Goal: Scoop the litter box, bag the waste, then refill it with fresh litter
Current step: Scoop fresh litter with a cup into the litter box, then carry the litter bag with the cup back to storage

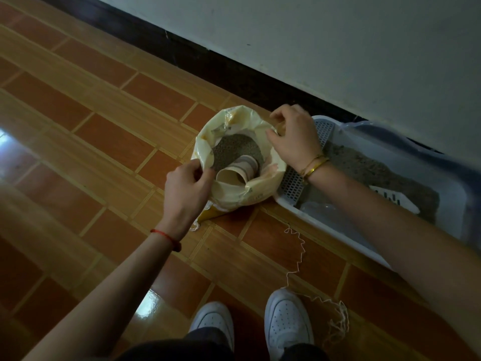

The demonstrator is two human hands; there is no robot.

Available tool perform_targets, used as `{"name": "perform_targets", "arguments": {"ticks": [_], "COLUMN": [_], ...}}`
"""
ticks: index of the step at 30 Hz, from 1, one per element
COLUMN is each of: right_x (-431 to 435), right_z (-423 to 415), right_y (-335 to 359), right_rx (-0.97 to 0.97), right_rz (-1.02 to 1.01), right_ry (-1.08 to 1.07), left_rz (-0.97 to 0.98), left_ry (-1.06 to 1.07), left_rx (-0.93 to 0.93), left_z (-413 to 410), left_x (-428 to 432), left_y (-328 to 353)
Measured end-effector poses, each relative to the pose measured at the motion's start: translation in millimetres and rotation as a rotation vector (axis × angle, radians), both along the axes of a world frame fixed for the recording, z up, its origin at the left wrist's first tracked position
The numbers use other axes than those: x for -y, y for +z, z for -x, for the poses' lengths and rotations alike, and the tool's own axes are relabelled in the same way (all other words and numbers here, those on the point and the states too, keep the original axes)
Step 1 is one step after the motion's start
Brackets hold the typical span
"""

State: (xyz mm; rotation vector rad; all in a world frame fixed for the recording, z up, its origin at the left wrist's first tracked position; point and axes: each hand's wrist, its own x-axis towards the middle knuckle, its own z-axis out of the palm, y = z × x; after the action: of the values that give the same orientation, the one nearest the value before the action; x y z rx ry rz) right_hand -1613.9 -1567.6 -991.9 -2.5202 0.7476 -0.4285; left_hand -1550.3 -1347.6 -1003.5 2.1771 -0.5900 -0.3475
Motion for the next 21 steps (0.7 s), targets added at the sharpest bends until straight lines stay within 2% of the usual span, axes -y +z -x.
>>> {"name": "perform_targets", "arguments": {"ticks": [5, 15, 21], "right_x": [9.7, 16.8, 9.9], "right_z": [-20.9, -56.5, -65.6], "right_y": [-7.9, -2.9, -9.2], "right_rx": [-0.166, -0.224, -0.262], "right_rz": [-0.01, -0.058, 0.046], "right_ry": [0.089, 0.198, 0.258], "left_rz": [-0.005, -0.004, 0.011], "left_ry": [0.014, 0.093, 0.071], "left_rx": [-0.006, -0.099, -0.096], "left_z": [-0.3, -21.3, -21.8], "left_x": [1.1, -0.4, -0.4], "left_y": [0.7, -0.5, 3.0]}}
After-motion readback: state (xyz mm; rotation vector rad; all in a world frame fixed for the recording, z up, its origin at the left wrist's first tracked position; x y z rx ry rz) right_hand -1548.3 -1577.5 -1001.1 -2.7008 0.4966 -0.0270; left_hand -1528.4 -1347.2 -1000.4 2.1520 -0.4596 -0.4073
